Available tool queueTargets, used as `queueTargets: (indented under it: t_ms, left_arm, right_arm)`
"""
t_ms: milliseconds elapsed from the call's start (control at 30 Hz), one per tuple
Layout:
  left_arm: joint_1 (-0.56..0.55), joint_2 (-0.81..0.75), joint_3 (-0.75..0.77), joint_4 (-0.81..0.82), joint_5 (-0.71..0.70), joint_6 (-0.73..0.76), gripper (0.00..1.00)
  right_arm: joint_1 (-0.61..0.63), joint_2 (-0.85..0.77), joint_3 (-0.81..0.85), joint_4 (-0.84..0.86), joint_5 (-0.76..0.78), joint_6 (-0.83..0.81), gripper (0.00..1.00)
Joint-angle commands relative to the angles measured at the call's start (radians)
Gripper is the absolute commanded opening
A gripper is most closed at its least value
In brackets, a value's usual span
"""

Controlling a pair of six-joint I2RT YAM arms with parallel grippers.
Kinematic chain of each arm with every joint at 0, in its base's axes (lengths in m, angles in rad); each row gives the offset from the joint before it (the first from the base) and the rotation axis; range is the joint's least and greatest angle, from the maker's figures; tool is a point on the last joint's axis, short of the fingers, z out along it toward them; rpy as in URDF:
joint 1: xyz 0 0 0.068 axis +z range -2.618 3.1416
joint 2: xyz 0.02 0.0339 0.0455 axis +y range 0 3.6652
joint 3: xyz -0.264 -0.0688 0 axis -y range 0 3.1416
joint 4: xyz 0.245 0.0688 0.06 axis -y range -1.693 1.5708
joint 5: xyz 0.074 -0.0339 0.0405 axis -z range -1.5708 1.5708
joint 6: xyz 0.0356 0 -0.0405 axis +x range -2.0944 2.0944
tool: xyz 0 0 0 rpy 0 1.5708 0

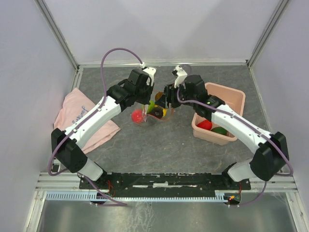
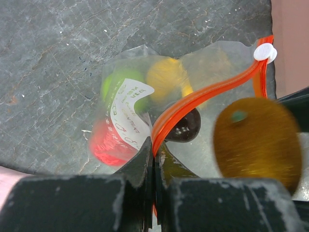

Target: Place the food in the zip-top bag and seal the zipper

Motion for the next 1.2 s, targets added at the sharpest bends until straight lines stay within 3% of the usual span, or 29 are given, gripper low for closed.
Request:
queueTargets:
  t_ms: [0,267,667,933,1167]
  left_arm:
    - [-0.003,0.002,0.053,0.023,0.005,-0.043,0.03]
    - [-0.004,-0.002,0.047,0.023,0.017,-0.050,0.03]
    - [-0.004,-0.004,0.038,0.029,0.013,-0.054,0.03]
    - [-0.004,-0.009,0.024,0.029,-0.013,-0.052,0.03]
    - [-0.004,-0.009,0.015,0.029,-0.032,-0.058,0.03]
  right_arm:
    - [0.038,0.078,-0.011,0.121,-0.004,0.019,0.56]
    - [0.068,0.198,0.031,0.147,0.030,0.024,0.59]
    - [0.076,0.258,0.065,0.186,0.051,0.035,0.83]
    - [0.075,0.190,0.090,0.091,0.031,-0.020,0.89]
    - [0.064,0.022,0.076,-0.129,0.178,-0.136,0.91]
